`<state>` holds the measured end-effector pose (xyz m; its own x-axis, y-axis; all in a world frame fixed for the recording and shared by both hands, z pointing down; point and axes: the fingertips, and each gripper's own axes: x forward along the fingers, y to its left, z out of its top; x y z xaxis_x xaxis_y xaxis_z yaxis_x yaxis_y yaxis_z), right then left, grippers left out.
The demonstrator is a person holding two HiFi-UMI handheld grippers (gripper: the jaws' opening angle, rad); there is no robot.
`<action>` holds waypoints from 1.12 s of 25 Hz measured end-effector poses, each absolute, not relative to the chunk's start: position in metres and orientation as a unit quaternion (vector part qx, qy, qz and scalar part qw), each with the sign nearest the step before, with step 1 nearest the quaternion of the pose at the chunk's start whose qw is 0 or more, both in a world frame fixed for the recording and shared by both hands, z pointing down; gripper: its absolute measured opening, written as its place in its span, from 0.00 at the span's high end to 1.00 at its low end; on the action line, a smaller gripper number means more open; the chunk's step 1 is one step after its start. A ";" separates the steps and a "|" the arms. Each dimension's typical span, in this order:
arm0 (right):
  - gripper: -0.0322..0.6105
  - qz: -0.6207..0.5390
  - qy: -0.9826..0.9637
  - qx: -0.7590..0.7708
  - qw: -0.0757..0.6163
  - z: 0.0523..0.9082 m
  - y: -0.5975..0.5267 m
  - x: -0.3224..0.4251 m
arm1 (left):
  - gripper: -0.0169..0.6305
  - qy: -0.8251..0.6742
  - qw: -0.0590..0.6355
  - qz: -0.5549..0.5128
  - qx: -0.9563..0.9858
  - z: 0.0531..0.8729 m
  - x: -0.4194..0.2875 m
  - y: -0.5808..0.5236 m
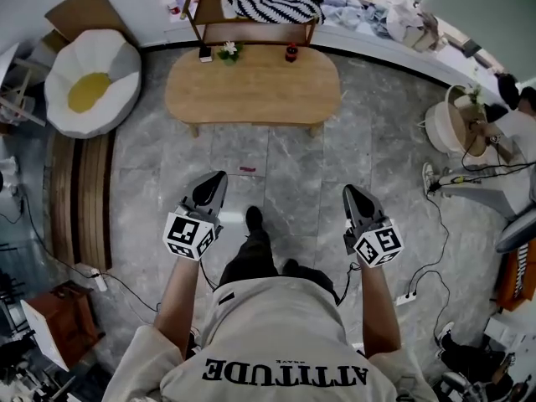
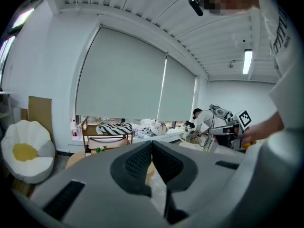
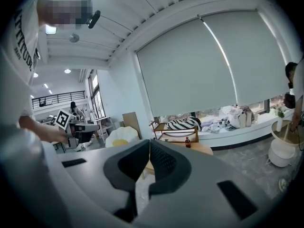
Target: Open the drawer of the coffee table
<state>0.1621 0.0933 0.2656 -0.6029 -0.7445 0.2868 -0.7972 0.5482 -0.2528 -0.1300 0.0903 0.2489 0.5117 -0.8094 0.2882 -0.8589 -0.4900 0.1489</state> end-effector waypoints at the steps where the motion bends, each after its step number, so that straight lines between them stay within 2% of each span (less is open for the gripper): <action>1: 0.92 0.185 -0.875 0.441 0.072 0.268 0.084 0.157 | 0.94 -0.483 0.138 0.091 0.860 0.252 -0.134 0.080; 17: 0.92 0.214 -0.855 0.464 0.092 0.298 -0.010 0.081 | 0.94 -0.439 0.159 0.100 0.879 0.287 -0.188 -0.018; 28: 0.92 0.250 -0.846 0.463 0.084 0.319 -0.022 0.073 | 0.94 -0.436 0.176 0.109 0.876 0.307 -0.192 -0.021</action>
<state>0.0733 -0.0217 0.3188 -0.5578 -0.7409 0.3740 -0.8252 0.4471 -0.3451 -0.1915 -0.0210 0.3073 0.5958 -0.7252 0.3451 -0.8023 -0.5574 0.2138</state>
